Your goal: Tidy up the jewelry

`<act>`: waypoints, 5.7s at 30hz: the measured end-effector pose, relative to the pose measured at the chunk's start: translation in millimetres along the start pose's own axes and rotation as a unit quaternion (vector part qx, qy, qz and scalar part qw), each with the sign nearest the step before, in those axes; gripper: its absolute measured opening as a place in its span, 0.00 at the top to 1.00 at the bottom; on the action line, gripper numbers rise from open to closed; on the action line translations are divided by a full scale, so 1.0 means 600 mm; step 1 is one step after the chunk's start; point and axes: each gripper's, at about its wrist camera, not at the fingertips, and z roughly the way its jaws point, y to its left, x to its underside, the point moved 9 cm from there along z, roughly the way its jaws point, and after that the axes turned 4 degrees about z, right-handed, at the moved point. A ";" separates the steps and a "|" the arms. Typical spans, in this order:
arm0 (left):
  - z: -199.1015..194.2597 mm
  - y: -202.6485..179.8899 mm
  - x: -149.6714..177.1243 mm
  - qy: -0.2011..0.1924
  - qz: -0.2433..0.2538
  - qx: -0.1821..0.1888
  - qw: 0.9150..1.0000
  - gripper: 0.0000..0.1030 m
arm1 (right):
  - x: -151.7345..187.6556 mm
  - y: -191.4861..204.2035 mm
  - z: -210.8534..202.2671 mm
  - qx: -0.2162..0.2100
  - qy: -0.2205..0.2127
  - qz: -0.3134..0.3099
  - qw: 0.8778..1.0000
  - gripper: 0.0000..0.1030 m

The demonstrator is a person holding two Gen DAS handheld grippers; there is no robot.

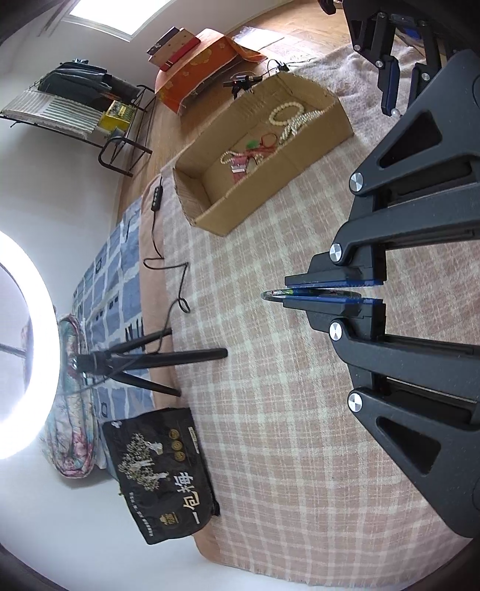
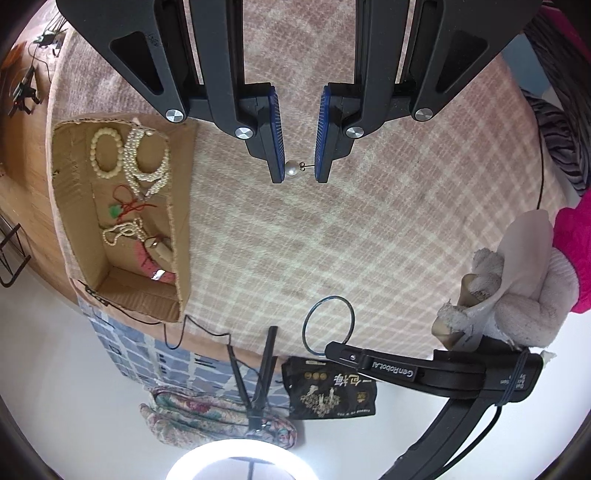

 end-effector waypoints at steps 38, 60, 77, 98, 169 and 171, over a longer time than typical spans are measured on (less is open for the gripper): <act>0.120 -0.253 -0.197 -0.015 0.040 0.089 0.995 0.99 | -0.021 -0.204 -0.043 0.037 -0.032 0.090 0.995 0.86; 0.182 -0.309 -0.209 -0.003 0.069 0.094 0.993 0.99 | -0.020 -0.270 -0.008 0.045 -0.026 0.125 0.991 0.86; 0.150 -0.308 -0.216 -0.040 0.072 0.079 0.993 0.29 | -0.028 -0.273 -0.016 0.100 -0.037 0.113 0.988 0.30; 0.049 -0.252 -0.224 -0.068 0.062 0.043 0.995 0.28 | -0.048 -0.246 -0.052 0.137 -0.049 0.111 0.983 0.25; -0.270 -0.172 0.078 -0.114 0.112 -0.040 0.986 0.00 | -0.019 -0.150 -0.178 0.221 -0.135 0.155 0.953 0.21; -0.269 -0.171 0.079 -0.114 0.111 -0.041 0.986 0.00 | -0.020 -0.151 -0.176 0.220 -0.135 0.157 0.953 0.21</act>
